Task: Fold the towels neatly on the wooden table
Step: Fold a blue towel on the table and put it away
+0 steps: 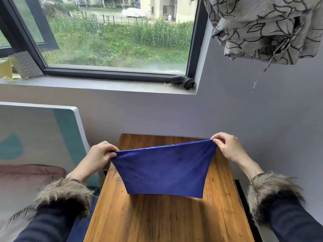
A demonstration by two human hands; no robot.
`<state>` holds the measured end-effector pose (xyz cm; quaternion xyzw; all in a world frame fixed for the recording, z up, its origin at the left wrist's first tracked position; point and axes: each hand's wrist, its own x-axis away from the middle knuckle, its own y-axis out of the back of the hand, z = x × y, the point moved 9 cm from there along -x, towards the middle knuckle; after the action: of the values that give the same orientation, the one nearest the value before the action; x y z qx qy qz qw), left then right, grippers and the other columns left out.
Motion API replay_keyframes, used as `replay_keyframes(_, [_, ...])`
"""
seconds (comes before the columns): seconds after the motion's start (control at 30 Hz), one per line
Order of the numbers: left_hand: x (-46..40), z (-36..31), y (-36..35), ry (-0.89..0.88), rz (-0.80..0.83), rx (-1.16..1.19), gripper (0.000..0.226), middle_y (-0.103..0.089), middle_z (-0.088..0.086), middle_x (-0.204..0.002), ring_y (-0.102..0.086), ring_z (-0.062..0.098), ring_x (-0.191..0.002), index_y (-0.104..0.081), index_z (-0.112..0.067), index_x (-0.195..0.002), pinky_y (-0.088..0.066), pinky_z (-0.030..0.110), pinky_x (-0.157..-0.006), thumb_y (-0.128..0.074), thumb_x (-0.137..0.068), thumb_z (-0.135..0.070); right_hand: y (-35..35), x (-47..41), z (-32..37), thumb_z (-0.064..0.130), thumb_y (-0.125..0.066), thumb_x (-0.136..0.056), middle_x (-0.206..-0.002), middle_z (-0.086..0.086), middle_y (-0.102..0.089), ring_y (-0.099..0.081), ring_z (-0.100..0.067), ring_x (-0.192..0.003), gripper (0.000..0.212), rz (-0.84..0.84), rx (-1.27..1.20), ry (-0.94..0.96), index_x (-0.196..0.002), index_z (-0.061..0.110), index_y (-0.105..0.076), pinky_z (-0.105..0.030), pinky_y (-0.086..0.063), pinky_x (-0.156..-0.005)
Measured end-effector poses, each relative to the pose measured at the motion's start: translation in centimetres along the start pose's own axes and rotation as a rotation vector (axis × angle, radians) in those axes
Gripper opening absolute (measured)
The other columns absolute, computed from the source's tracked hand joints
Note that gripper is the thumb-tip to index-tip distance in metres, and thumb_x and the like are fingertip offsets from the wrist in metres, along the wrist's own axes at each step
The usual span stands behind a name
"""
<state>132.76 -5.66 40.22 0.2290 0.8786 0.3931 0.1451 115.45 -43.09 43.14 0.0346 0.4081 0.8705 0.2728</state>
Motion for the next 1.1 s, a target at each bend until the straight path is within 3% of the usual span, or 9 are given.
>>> replay_keyframes(0.17, [-1.2,0.3,0.3,0.044,-0.076,-0.039,0.027,-0.053,0.000,-0.077,-0.050,0.016,-0.071,-0.060,-0.016,-0.073,-0.032,0.018,-0.066,-0.061,-0.079,0.010,-0.8,-0.9,0.0,0.005,-0.053,-0.090,-0.082,-0.001,-0.062,-0.053,-0.016,-0.078,0.015,0.021,0.004,-0.021,-0.086,0.008,-0.067,-0.013,-0.032,-0.061])
replay_keyframes(0.33, [-4.3,-0.1,0.6,0.084,-0.188,-0.027,0.022,-0.058,0.008,-0.084,-0.054,0.023,-0.079,-0.064,-0.009,-0.079,-0.034,0.024,-0.074,-0.057,-0.079,0.011,-1.0,-3.7,-0.3,0.005,-0.049,-0.091,-0.095,-0.010,-0.066,-0.056,-0.023,-0.088,0.016,-0.062,-0.016,-0.088,-0.089,0.004,-0.064,-0.020,-0.033,-0.074])
replay_keyframes(0.5, [-7.5,-1.7,1.8,0.053,-0.287,-0.003,0.021,-0.060,0.016,-0.097,-0.053,0.019,-0.085,-0.068,-0.002,-0.094,-0.038,0.025,-0.083,-0.054,-0.083,0.008,-0.4,-6.7,0.1,0.006,-0.045,-0.092,-0.103,-0.012,-0.064,-0.056,-0.030,-0.099,0.017,-0.122,0.096,-0.085,-0.092,0.004,-0.062,-0.029,-0.036,-0.076])
replay_keyframes(0.73, [-6.3,-2.2,1.3,-0.011,-0.306,-0.014,0.021,-0.056,0.010,-0.090,-0.051,0.019,-0.079,-0.072,-0.004,-0.090,-0.038,0.025,-0.075,-0.057,-0.083,0.008,0.8,-5.1,0.2,0.005,-0.047,-0.092,-0.102,-0.011,-0.063,-0.057,-0.028,-0.095,0.016,-0.174,0.115,0.017,-0.095,0.003,-0.063,-0.031,-0.039,-0.080])
replay_keyframes(0.87, [-3.1,0.0,-1.4,0.020,-0.212,-0.031,0.027,-0.054,0.005,-0.085,-0.053,0.021,-0.078,-0.073,-0.006,-0.085,-0.040,0.026,-0.074,-0.055,-0.078,0.014,-1.2,-1.3,-1.5,0.002,-0.049,-0.091,-0.093,-0.007,-0.062,-0.052,-0.019,-0.084,0.015,-0.065,0.068,-0.006,-0.092,0.004,-0.063,-0.022,-0.033,-0.074])
replay_keyframes(0.97, [0.6,3.3,-5.8,0.109,0.020,-0.101,0.027,-0.056,0.007,-0.082,-0.057,0.026,-0.080,-0.073,-0.007,-0.081,-0.042,0.029,-0.079,-0.058,-0.075,0.014,-5.0,3.2,-4.4,0.005,-0.050,-0.092,-0.088,-0.002,-0.061,-0.050,-0.015,-0.079,0.014,0.128,0.113,-0.059,-0.090,0.008,-0.063,-0.023,-0.033,-0.072])
replay_keyframes(1.1, [7.4,7.7,-12.1,0.267,0.345,-0.123,0.017,-0.057,0.000,-0.076,-0.056,0.021,-0.078,-0.070,-0.019,-0.073,-0.037,0.023,-0.071,-0.073,-0.074,-0.002,-9.8,10.3,-10.0,0.007,-0.052,-0.091,-0.091,-0.005,-0.065,-0.054,-0.019,-0.085,0.015,0.352,0.129,-0.225,-0.085,0.016,-0.061,-0.024,-0.034,-0.074])
